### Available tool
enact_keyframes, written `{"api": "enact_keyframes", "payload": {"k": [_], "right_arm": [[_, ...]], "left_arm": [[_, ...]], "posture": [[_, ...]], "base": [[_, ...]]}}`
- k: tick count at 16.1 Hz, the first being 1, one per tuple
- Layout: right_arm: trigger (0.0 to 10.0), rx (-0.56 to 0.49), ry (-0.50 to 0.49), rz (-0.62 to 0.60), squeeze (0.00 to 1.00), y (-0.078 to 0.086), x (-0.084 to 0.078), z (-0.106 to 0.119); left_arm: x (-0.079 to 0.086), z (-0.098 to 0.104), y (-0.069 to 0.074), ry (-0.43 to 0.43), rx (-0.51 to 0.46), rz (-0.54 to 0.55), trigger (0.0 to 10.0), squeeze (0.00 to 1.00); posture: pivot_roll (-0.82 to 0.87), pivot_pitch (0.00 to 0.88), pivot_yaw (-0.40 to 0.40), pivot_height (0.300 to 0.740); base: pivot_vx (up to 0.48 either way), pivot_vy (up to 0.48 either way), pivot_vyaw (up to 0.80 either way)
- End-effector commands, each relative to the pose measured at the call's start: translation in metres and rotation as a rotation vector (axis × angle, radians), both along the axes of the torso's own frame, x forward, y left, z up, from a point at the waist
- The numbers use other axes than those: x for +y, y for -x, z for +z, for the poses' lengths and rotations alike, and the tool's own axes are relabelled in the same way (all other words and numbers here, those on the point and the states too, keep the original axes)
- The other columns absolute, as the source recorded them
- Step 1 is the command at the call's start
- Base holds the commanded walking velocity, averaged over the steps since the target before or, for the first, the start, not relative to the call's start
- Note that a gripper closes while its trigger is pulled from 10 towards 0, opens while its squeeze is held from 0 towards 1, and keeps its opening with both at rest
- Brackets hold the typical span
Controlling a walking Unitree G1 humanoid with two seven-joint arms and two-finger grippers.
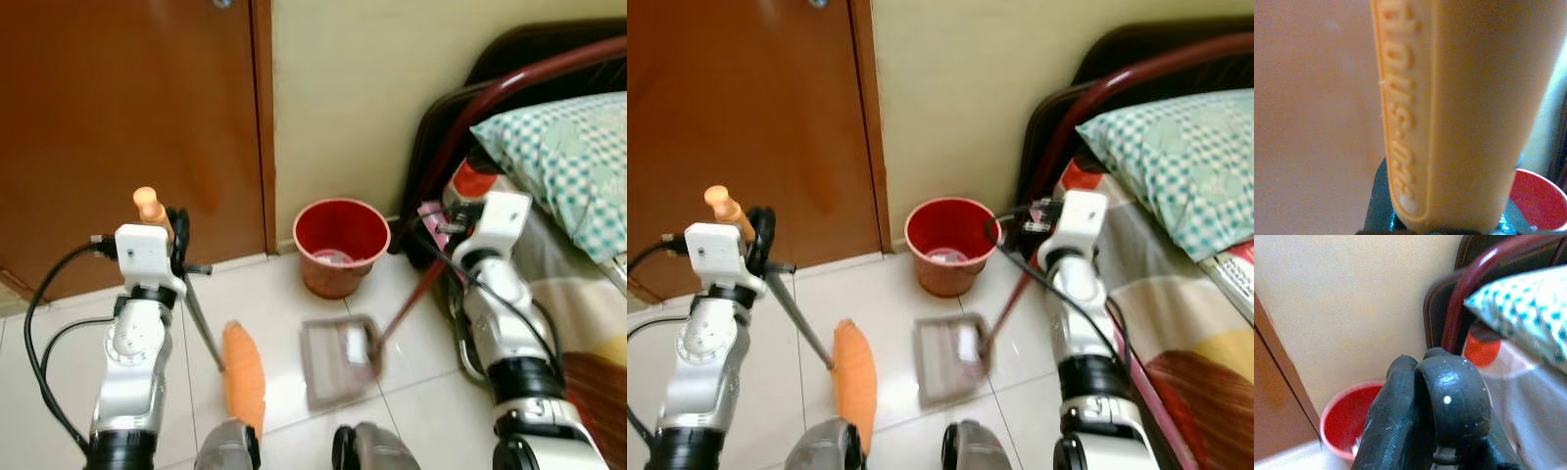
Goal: Sweep floor
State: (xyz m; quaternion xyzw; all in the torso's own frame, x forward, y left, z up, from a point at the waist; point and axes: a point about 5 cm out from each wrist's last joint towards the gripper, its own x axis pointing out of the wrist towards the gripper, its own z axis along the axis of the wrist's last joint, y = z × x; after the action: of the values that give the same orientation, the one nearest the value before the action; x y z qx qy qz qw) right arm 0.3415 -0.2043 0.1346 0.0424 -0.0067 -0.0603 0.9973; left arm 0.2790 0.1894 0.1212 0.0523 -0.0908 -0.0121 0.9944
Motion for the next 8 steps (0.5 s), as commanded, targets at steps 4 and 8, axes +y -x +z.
{"api": "enact_keyframes", "payload": {"k": [4, 8], "right_arm": [[10.0, -0.086, -0.118, -0.052, 0.00, 0.005, -0.009, 0.038], [10.0, -0.155, -0.258, -0.024, 0.00, 0.003, -0.001, 0.081]], "left_arm": [[-0.006, -0.036, 0.010, -0.118, 0.129, 0.013, 10.0, 0.00], [-0.003, -0.044, 0.008, -0.123, 0.163, 0.029, 10.0, 0.00]], "posture": [[-0.04, 0.028, -0.031, 0.740], [-0.05, 0.023, -0.014, 0.740]], "base": [[0.000, 0.000, 0.00], [0.000, 0.000, 0.00]]}}
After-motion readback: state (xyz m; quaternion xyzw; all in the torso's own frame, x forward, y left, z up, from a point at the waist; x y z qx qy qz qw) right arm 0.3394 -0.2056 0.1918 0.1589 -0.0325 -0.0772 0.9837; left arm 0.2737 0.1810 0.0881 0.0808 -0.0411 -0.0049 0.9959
